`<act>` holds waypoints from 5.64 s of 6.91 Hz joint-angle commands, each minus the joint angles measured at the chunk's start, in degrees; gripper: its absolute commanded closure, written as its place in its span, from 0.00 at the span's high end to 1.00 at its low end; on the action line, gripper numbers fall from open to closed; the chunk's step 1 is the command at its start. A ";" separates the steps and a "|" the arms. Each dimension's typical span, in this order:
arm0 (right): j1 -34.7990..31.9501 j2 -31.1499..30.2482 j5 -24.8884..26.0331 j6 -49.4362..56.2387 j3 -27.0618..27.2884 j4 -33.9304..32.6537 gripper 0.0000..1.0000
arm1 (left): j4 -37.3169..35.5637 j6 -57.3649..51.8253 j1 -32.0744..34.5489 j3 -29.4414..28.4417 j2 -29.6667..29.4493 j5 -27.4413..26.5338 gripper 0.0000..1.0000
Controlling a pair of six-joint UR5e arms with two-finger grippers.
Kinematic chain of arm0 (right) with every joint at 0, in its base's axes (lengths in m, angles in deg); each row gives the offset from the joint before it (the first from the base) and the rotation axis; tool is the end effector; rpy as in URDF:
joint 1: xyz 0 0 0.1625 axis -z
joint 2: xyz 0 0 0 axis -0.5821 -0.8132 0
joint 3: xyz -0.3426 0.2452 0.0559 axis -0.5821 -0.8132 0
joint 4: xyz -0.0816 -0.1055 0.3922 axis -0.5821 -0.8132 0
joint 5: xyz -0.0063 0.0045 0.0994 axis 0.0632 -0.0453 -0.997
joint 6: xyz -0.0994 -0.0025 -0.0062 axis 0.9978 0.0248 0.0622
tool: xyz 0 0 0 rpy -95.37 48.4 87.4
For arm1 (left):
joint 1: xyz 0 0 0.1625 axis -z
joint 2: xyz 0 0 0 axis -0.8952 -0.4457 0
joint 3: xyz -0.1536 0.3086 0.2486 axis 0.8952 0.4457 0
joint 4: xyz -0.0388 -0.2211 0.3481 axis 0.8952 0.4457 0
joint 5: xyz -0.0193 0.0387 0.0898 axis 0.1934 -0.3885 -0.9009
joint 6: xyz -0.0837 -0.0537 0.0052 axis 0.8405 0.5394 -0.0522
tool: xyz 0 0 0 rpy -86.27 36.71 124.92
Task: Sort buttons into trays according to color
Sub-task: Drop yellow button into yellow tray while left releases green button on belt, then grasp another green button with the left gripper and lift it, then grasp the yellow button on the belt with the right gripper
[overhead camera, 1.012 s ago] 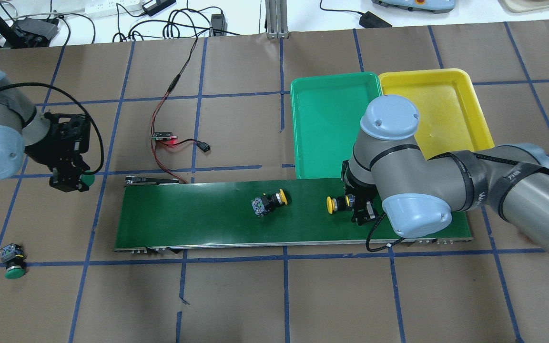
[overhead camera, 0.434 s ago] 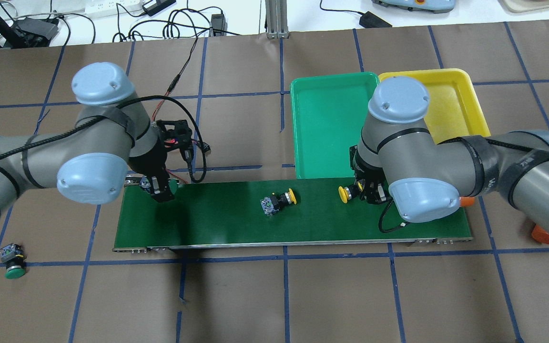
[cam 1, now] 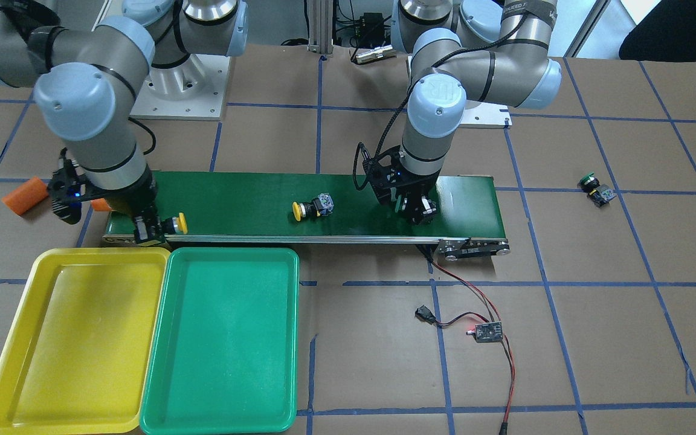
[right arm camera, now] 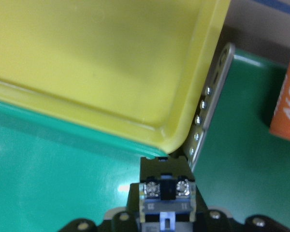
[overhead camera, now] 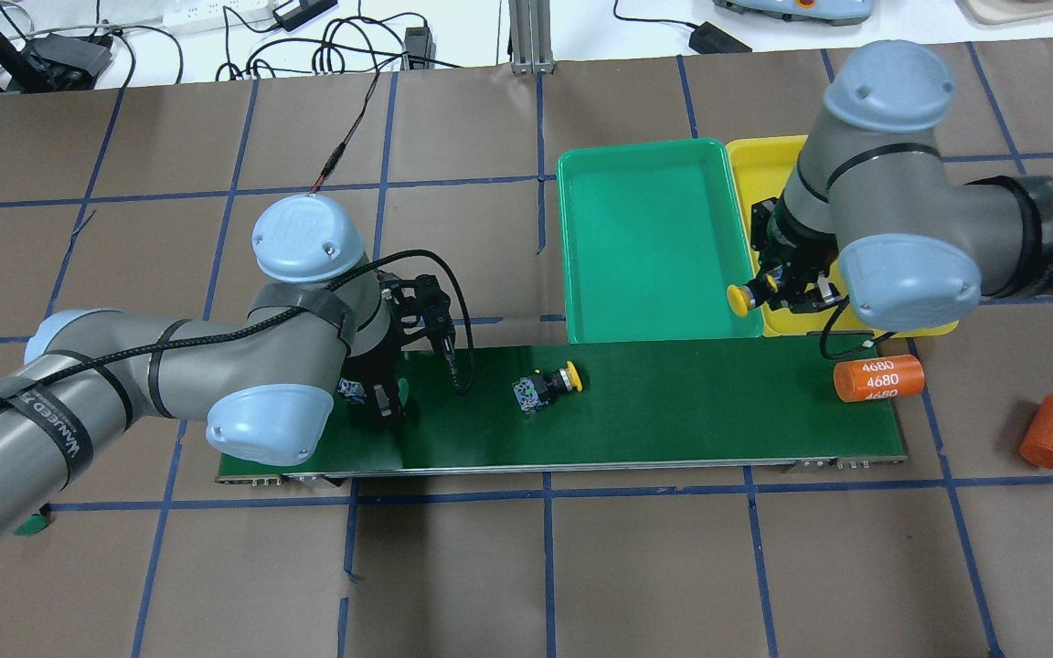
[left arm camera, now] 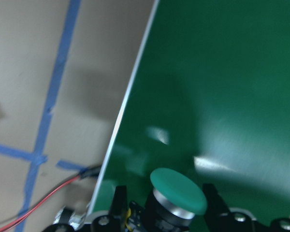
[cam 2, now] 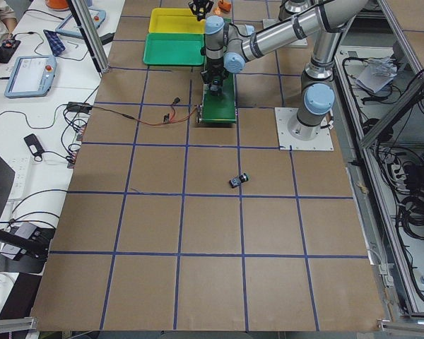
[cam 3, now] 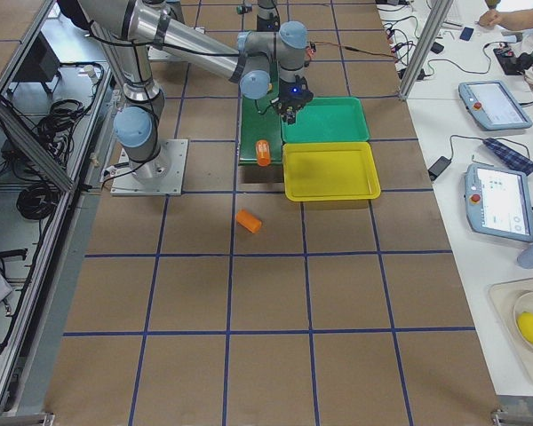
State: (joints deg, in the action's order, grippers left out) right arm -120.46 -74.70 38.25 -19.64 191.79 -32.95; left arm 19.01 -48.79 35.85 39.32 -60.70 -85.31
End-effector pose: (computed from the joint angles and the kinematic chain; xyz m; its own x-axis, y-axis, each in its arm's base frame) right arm 0.0852 -0.5160 0.3035 -0.3318 0.9433 -0.0127 0.9430 0.3313 -0.0311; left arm -0.2016 -0.4261 0.2412 -0.3518 0.9356 0.0308 0.9349 0.3495 0.0622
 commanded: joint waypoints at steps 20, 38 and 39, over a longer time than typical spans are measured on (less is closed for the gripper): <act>-5.46 -10.40 -3.51 -6.93 2.43 15.26 1.00 | -13.14 -3.45 -68.09 9.57 -3.87 0.19 0.31; -7.43 0.35 -0.98 -0.83 -0.90 5.48 0.00 | -2.67 -12.86 -38.71 5.54 5.24 -2.19 0.01; -2.03 0.95 -0.09 5.30 -1.25 4.53 0.00 | 2.45 -12.95 -31.60 2.39 7.18 -0.19 0.01</act>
State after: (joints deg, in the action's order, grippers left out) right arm -127.07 -73.91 36.90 -20.41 191.26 -27.75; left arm 15.19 -61.30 -4.19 44.54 -56.11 -87.06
